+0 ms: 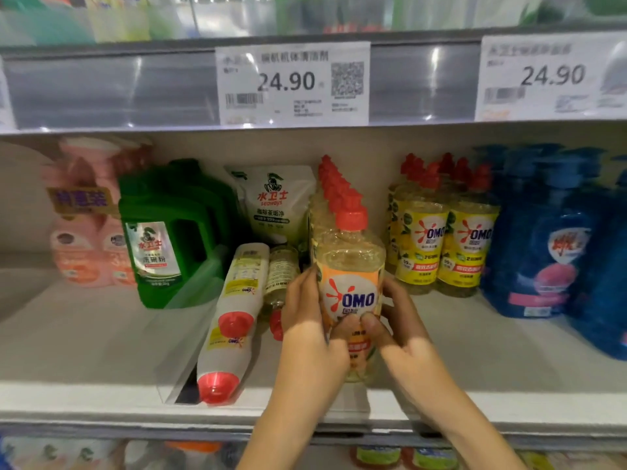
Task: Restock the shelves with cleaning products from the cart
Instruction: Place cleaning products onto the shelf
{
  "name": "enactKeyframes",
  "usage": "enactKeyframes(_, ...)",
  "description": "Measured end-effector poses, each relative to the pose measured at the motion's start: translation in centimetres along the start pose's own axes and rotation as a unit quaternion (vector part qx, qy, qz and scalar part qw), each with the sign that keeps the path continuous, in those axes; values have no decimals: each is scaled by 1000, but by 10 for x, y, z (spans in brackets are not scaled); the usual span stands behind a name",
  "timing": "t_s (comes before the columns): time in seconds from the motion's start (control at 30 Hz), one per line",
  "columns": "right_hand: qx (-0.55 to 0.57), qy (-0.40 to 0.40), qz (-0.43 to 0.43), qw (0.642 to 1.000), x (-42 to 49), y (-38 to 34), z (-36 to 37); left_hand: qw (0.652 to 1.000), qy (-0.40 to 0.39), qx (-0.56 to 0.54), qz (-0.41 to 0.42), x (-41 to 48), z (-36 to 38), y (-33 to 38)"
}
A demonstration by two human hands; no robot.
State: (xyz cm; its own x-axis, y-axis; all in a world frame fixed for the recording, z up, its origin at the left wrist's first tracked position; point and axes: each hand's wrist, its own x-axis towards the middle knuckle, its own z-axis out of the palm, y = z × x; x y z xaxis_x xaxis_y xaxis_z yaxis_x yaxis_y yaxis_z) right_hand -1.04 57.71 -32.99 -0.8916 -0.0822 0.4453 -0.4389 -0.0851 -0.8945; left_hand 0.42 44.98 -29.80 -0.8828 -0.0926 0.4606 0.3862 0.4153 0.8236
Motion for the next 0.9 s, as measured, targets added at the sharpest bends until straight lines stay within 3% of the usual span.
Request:
enactKeyframes(0.23,-16,-6,21,1000,-2,-7,1,1000,13,-20,-12,-2,-1,1)
enactKeyframes(0.53,-82,60,-28,994,-26,-52,-10,998,61,-10,12,-29,-17,14)
enactKeyframes(0.67,-65,30,-46,996,-43,-69,-10,995,92,-11,29,-49,-23,25)
enactKeyframes(0.9,20,-42,-42,998,-71,-73,8,989,125,-67,-45,-100,-47,32)
